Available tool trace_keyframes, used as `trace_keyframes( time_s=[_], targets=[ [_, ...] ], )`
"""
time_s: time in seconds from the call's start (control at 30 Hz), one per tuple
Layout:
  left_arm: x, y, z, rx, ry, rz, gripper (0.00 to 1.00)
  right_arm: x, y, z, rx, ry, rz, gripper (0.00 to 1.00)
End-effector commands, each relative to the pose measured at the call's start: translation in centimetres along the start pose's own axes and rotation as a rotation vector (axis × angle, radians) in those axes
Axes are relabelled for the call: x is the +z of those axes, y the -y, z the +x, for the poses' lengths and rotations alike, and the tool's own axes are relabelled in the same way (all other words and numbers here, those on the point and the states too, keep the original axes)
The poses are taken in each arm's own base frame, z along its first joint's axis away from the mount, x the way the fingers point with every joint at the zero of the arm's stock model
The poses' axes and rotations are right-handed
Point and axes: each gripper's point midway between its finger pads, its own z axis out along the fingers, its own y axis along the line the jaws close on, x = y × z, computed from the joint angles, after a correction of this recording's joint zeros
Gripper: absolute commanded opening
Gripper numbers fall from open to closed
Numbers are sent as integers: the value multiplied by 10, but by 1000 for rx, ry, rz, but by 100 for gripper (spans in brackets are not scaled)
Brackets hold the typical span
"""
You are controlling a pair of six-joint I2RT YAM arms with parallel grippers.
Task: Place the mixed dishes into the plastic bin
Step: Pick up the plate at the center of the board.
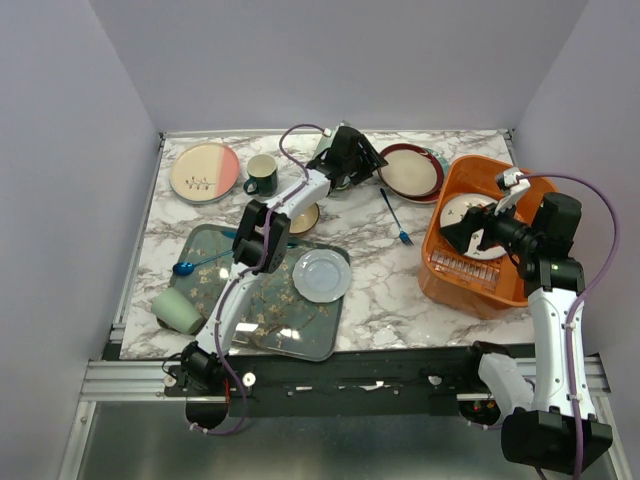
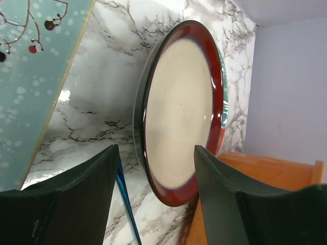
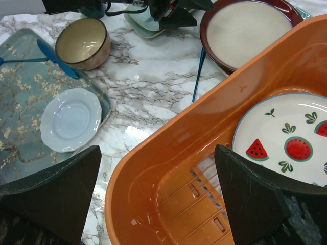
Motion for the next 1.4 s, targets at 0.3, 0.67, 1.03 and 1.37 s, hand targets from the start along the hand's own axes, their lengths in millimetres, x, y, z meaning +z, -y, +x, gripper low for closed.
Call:
trace_keyframes(
  time_s=[0.3, 0.67, 1.03, 1.37],
  targets=[
    [17, -7, 5, 32, 18, -19, 68, -2, 4, -1, 1, 14, 21, 99],
    [29, -17, 13, 22, 19, -31, 60, -2, 4, -1, 2, 13, 21, 100],
    [29, -12, 17, 25, 4, -3, 27, -3, 5, -2, 0, 17, 26, 100],
    [8, 16, -2, 23, 11, 78, 1, -3, 5, -1, 3, 17, 27, 100]
  ],
)
